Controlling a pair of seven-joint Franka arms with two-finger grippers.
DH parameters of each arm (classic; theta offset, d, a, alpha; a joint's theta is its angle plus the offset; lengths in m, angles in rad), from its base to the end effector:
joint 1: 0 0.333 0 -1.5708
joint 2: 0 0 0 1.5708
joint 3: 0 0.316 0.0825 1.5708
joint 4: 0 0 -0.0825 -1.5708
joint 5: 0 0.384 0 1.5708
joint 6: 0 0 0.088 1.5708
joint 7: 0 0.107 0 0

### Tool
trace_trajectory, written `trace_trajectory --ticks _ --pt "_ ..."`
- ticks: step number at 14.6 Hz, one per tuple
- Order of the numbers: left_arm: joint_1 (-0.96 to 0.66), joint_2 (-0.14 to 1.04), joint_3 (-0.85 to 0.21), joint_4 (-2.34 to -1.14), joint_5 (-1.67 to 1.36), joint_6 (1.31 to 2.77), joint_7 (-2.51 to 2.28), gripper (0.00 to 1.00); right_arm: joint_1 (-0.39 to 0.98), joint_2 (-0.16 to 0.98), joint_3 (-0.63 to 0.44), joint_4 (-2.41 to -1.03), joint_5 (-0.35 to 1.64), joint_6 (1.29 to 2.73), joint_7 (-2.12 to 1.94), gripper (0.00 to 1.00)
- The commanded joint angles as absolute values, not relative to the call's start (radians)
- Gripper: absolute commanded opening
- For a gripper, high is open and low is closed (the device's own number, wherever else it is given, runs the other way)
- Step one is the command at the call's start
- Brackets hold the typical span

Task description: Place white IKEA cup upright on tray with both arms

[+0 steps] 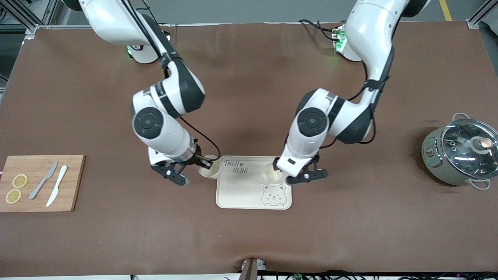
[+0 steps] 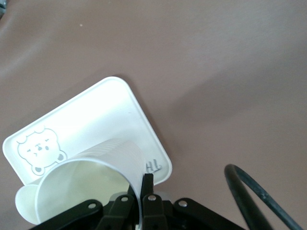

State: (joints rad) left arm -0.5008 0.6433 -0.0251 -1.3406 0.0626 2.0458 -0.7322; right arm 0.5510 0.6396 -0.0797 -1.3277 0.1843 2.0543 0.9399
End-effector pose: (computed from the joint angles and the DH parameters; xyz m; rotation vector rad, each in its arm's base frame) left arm 0.6393 -0.3624 0.3566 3.1231 0.2895 0.1173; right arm 0.6469 0.3556 0.3676 -2.8882 0.7827 0.0150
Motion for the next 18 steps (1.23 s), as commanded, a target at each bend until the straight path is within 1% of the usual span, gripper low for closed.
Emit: trace_trajectory --ticks 1,4,7,12,14,18 --pt "-0.442 0.588 -0.031 -1.362 0.080 1.988 -0.649 1.00 0.572 0.712 -0.092 -1.256 0.190 2.101 0.971 0.00" --pt "-0.368 0.558 -0.034 -1.365 0.078 1.931 -0.559 1.00 0.587 0.759 -0.092 -1.255 0.189 2.178 0.982 0.00" --pt "-0.276 0.545 -0.035 -1.368 0.075 1.875 -0.430 1.00 0.607 0.788 -0.094 -1.255 0.186 2.212 0.986 0.00" --pt "-0.095 0.515 -0.035 -1.384 0.061 1.858 -0.175 1.00 0.635 0.819 -0.095 -1.259 0.170 2.255 1.017 0.00" --pt "-0.065 0.508 -0.035 -1.382 0.058 1.858 -0.146 1.00 0.655 0.841 -0.097 -1.262 0.166 2.270 1.022 0.00" --pt "-0.060 0.477 -0.035 -1.376 0.058 1.868 -0.133 1.00 0.676 0.871 -0.098 -1.264 0.166 2.309 1.046 0.00"
